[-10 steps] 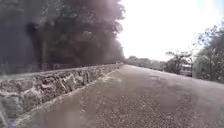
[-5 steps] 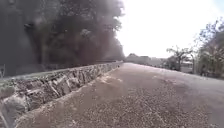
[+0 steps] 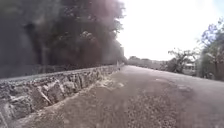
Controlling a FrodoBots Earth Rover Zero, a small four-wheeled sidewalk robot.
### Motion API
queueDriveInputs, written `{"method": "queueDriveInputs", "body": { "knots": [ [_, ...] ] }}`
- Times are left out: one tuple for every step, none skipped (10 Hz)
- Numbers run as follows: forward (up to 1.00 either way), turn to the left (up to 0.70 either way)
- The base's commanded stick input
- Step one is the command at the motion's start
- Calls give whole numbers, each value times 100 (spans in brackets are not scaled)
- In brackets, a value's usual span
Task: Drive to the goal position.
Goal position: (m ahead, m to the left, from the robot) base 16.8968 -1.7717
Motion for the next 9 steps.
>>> {"method": "queueDriveInputs", "body": {
  "knots": [
    [50,-16],
    [50,0],
    [50,0],
    [50,0],
    [50,0],
    [50,0],
    [50,0],
    [50,0],
    [50,0]
  ]
}}
